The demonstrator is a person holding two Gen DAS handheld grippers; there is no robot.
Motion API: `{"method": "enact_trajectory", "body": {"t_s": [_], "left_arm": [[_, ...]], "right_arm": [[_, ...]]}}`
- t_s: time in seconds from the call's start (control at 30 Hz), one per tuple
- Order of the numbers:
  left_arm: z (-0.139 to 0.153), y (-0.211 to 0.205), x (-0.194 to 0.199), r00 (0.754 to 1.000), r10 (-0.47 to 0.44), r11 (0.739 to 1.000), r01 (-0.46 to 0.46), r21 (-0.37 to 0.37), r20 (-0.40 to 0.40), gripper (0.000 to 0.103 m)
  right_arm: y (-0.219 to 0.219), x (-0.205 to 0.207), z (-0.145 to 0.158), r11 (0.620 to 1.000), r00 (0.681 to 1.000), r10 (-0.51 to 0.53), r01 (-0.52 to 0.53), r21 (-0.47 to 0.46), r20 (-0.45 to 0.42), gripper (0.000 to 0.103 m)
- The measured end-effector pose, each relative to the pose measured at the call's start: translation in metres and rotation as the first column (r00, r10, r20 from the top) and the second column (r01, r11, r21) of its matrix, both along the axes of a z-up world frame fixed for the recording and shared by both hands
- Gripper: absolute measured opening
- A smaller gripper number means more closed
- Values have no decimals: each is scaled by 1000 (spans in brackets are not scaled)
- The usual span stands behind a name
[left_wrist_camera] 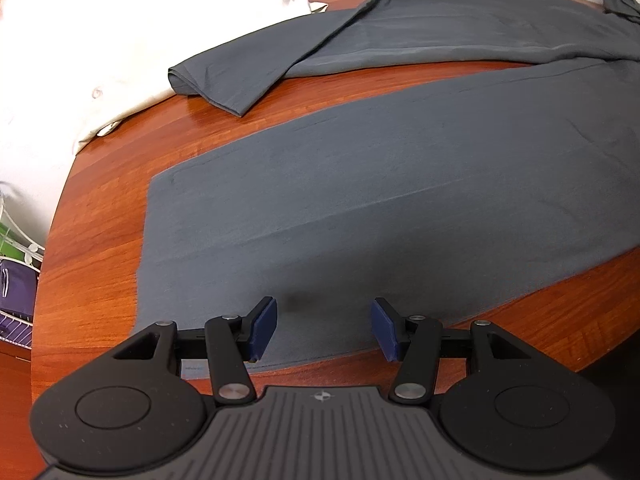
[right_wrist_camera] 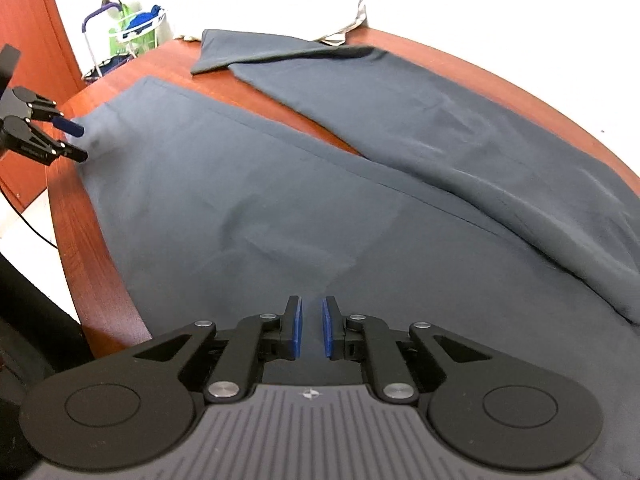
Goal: Fold clothes
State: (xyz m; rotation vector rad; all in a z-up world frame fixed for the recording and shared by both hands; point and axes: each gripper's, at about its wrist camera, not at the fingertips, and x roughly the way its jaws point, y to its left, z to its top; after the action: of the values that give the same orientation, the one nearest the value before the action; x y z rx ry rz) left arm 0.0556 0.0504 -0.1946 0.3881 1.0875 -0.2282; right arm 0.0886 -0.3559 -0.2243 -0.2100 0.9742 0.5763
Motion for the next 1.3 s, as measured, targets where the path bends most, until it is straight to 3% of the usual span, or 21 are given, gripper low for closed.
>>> {"method": "enact_trajectory", "body": {"t_s": [0.3, 0.47, 0.6, 0.73, 0.83, 0.93, 1.07, 1.3], "left_arm": [[-9, -4, 9, 1000, 5, 1000, -5, 9, -14, 54], [-12, -1, 13, 999, 31, 999, -31, -9, -36, 56], [-12, 3, 16, 997, 37, 999, -37, -1, -61, 58], [-12, 5, 17, 996, 59, 998, -57, 23, -64, 65], [-12, 6, 18, 994, 86, 995, -82, 52, -65, 66], [-11, 1, 18, 992, 110, 990, -104, 93, -68, 62], [1, -14, 5, 996, 77, 996, -74, 43, -56, 62], [32, -114, -42, 997, -66, 997, 64, -48, -41, 62]], "right_arm": [[-31, -21, -5, 994, 995, -97, 95, -60, -27, 30], [-68, -35, -8, 968, 975, -220, 219, -120, 1, 49], [-107, -45, -10, 929, 947, -319, 318, -190, 26, 50], [-160, -57, -10, 868, 899, -432, 434, -243, 64, 53], [-203, -68, -9, 822, 862, -500, 501, -272, 76, 53], [-238, -79, -8, 795, 845, -529, 524, -304, 73, 53], [-276, -88, -7, 796, 853, -518, 505, -333, 55, 53], [-336, -99, -11, 827, 880, -475, 449, -337, 6, 53]]}}
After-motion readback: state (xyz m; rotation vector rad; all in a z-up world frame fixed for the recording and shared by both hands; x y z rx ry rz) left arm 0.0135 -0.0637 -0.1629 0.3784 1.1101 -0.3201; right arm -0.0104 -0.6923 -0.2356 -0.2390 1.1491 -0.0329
